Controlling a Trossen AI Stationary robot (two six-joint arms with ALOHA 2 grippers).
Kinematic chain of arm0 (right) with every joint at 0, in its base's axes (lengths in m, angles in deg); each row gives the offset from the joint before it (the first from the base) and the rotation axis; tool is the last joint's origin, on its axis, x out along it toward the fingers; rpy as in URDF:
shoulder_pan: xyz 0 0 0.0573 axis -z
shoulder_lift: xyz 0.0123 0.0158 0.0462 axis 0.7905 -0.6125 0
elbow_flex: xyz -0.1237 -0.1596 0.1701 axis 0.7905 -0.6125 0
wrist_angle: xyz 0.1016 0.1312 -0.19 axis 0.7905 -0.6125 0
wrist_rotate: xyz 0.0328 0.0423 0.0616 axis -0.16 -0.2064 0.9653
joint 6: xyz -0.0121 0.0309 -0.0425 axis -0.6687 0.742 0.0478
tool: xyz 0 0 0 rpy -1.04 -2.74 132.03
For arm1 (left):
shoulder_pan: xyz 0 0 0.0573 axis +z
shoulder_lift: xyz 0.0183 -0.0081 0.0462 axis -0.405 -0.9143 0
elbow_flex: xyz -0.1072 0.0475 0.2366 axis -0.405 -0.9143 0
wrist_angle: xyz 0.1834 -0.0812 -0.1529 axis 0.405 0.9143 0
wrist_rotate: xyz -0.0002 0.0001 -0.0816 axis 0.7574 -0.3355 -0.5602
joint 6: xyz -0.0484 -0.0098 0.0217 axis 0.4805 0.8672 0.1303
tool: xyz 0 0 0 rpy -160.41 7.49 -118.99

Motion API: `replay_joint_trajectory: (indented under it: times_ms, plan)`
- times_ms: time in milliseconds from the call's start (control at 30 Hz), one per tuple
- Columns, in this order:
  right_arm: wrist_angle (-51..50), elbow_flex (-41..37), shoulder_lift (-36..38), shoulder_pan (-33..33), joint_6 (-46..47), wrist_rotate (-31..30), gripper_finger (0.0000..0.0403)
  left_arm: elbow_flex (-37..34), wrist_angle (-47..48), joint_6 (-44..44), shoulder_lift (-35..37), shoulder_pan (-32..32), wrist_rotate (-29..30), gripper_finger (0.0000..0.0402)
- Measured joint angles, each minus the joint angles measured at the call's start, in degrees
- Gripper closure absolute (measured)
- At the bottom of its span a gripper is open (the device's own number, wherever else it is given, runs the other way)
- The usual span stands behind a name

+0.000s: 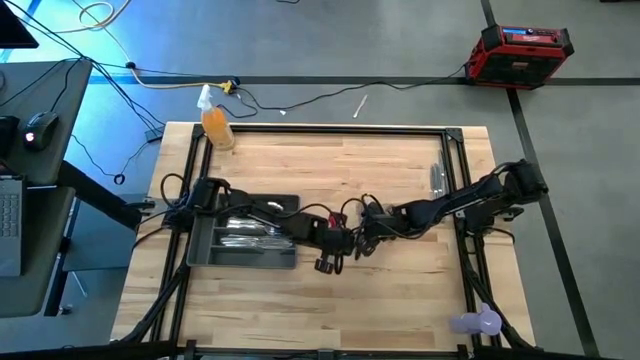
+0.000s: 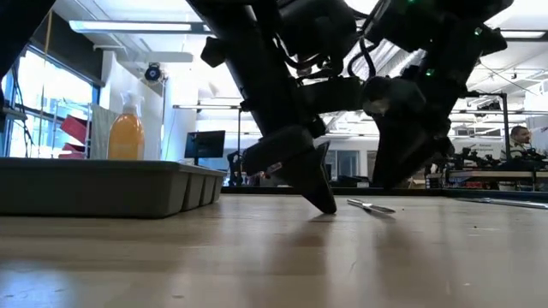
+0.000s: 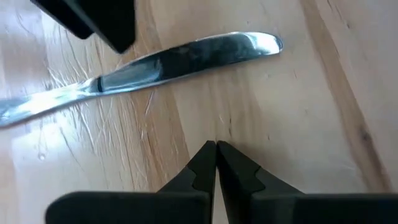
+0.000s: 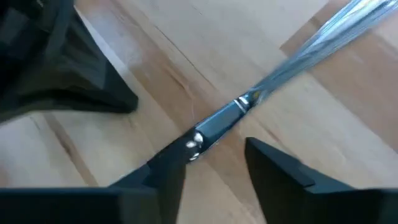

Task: Sort silverware
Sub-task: Put the silver knife into the black silverware tray

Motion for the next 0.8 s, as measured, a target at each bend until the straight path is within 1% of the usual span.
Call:
replay_joint_trajectory:
  times_ms: [100,200,300,433,600,800]
  plan:
    - [4.47,-3.26,0.01,0.24,1.98,1.29,0.0215,-1.34,-3.61,-1.80,0.00,0.02,-0.13,0.0401]
    - [12.96,-7.92,0.01,0.19,4.73,2.44,0.0205,-2.59,-6.70,-3.37,0.04,0.04,-0.11,0.0401]
    - [21.81,-11.70,-0.11,0.22,7.17,2.76,0.0206,-2.63,-8.14,-4.59,-0.05,0.27,-0.41,0.0401]
    - [29.05,-14.41,-0.89,0.22,8.94,2.32,0.0214,-2.63,-10.77,-6.06,-0.53,1.04,-0.85,0.0401]
    - [32.46,-13.92,-4.02,0.17,8.41,1.93,0.0224,-2.74,-11.88,-6.94,-0.61,3.11,-3.96,0.0401]
    - [36.73,-13.83,-7.05,0.39,7.17,2.55,0.0233,-3.02,-11.79,-8.68,-0.74,4.28,-5.57,0.0401]
